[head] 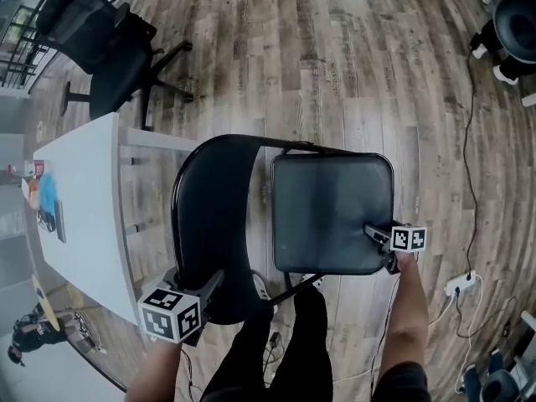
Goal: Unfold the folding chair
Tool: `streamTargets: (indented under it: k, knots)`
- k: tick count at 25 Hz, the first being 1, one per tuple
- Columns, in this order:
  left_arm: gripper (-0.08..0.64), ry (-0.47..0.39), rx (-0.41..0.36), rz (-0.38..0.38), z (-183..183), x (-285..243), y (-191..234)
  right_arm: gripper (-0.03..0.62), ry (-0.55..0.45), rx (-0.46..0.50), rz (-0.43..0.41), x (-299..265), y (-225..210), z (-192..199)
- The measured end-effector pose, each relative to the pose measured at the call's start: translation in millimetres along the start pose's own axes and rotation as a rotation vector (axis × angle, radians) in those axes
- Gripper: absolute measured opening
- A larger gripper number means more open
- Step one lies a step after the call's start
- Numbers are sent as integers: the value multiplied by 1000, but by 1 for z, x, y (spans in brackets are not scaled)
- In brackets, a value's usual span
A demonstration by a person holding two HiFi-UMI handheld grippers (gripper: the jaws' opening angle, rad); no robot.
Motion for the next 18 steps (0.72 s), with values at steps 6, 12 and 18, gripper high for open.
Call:
streamTargets:
  k: [6, 12, 18]
  knots:
    - [215, -190, 75, 151, 4, 11, 7, 448, -157, 52, 119, 58, 1, -12]
    - [215, -473, 79, 31, 52, 62, 6, 448, -472, 279, 123, 144, 116, 6]
    - [192, -639, 67, 30, 105, 124, 5, 442, -577, 490, 104, 160, 301, 71]
Point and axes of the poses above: the fingertips, and each gripper's own axes: x backward along the fingers, y to its left, z out of its underside, the point moved 10 cm from there along x, backward along the fingers, and after that the axes turned 3 degrees about -z, right-handed, at the moved point
